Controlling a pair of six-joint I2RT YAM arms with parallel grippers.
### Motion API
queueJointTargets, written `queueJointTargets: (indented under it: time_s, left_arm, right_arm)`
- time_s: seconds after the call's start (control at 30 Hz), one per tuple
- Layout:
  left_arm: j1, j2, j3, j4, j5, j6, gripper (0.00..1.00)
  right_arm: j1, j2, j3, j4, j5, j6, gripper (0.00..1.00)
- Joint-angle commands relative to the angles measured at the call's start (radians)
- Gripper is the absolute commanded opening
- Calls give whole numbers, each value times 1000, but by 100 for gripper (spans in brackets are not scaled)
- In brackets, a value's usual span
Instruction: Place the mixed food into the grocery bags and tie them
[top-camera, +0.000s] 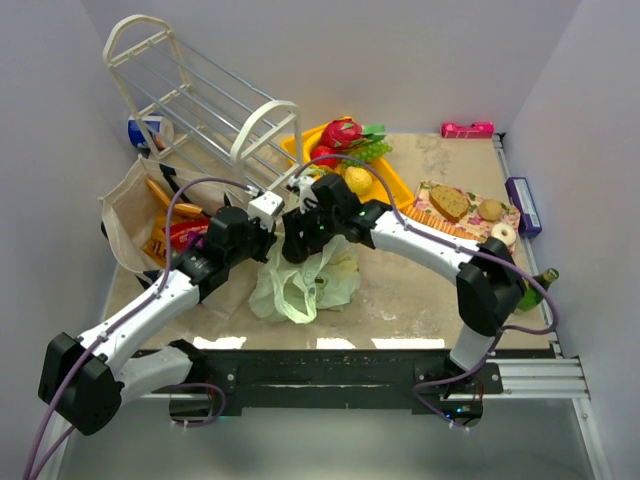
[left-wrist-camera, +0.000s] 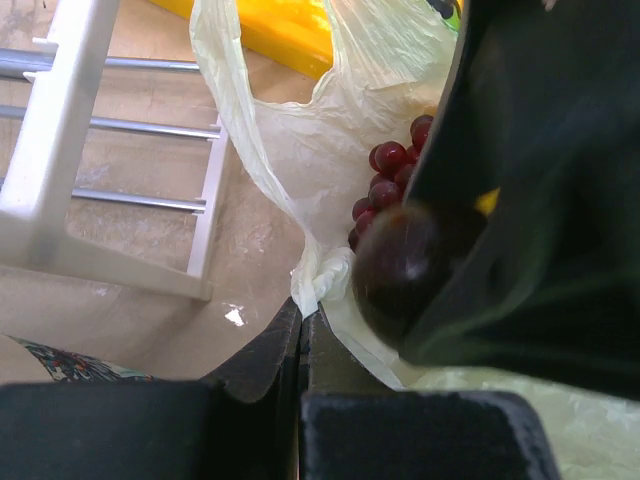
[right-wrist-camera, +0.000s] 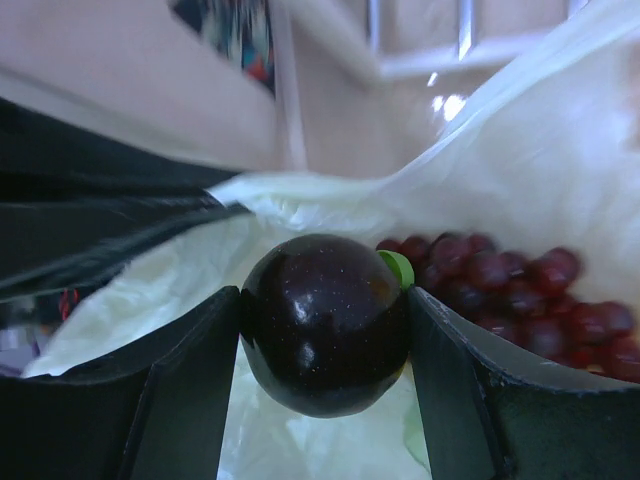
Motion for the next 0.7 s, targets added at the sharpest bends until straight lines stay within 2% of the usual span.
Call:
queueJointTargets:
  time_s: [0.0, 0.27, 0.37, 0.5, 0.53, 0.6, 0.63, 0.67]
  left_arm:
    - [-2, -24, 1, 63, 14, 8, 0]
    - [-2, -24, 1, 63, -9, 3, 0]
    - [-1, -25, -2, 64, -9, 0, 0]
    - [-2, -24, -4, 63, -5, -1, 0]
    - [-4, -24, -4, 66, -3, 0, 0]
    - [-4, -24, -2, 66, 0, 0, 0]
    - [-4, -24, -2, 66, 0, 0, 0]
    - [-4, -24, -4, 66, 3, 0, 0]
  right_arm:
    - [40, -21, -21, 26, -107, 14, 25]
    - [58, -31, -166, 46, -137, 69, 30]
    - [60, -21, -217, 69, -139, 87, 36]
    - [60, -48, -223, 71, -116, 89, 62]
    - [60, -56, -217, 63, -110, 80, 74]
    - [61, -73, -196, 45, -99, 70, 82]
    - [60, -77, -190, 42, -90, 66, 96]
    - [60, -79, -176, 33, -90, 63, 99]
